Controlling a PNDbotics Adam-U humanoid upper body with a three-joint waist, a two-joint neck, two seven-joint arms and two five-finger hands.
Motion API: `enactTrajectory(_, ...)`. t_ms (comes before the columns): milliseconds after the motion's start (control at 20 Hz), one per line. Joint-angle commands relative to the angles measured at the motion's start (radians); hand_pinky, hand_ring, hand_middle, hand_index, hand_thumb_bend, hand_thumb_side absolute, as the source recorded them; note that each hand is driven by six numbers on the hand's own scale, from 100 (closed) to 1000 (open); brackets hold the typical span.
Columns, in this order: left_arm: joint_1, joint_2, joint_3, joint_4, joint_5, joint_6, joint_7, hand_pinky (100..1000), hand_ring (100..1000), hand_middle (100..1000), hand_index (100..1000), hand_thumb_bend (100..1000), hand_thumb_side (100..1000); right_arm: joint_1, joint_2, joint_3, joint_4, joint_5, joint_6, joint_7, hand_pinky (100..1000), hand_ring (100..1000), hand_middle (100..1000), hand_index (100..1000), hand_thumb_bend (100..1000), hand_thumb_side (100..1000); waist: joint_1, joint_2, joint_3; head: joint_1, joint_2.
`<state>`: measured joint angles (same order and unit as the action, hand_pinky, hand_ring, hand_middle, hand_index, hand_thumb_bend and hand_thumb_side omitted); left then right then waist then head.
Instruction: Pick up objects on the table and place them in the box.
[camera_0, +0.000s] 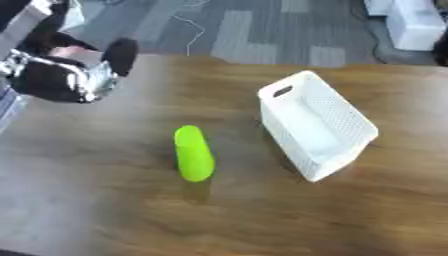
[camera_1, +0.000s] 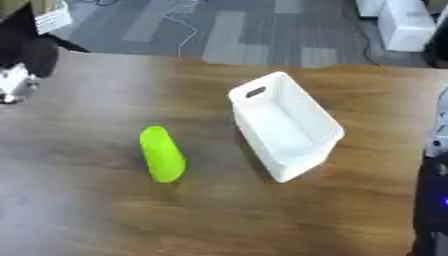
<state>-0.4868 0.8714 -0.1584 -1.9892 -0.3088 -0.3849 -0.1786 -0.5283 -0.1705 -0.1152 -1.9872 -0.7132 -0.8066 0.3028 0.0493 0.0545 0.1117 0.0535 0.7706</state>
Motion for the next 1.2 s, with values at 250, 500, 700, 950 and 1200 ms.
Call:
enactTrajectory(250,-0.067,0.086,-0.025,-0.011,-0.099,0.143,-0.454,1000,1000,1000,993,216,878,-0.023,-0.017,0.004,-0.013,-0.005,-0.068,0.081,275,318,360,490,100,1000,0.009,-0.006,-0.008,0.019,-0.001)
enactTrajectory(500,-0.097,0.094,-0.075,-0.011,-0.127,0.209,-0.621,1000,1000,1000,996,347,912,-0.026,-0.015,0.007,-0.013,-0.008,-0.066,0.083,275,318,360,490,100,1000,0.011,-0.004,-0.013,0.025,-0.001)
enactTrajectory(700,-0.111,0.096,-0.142,-0.011,-0.157,0.233,-0.717,1000,1000,1000,992,539,881,-0.028,-0.014,0.009,-0.013,-0.011,-0.065,0.087,275,318,360,490,100,1000,0.012,-0.002,-0.019,0.033,-0.001)
enactTrajectory(950,-0.103,0.101,-0.234,-0.011,-0.256,0.266,-0.728,1000,1000,1000,988,639,866,-0.033,-0.011,0.012,-0.013,-0.016,-0.063,0.091,275,318,360,490,100,1000,0.014,0.002,-0.027,0.042,-0.001)
enactTrajectory(1200,-0.09,0.098,-0.279,-0.011,-0.333,0.297,-0.728,1000,1000,1000,983,667,855,-0.035,-0.008,0.014,-0.013,-0.02,-0.062,0.093,274,317,359,490,100,1000,0.015,0.004,-0.031,0.048,-0.001)
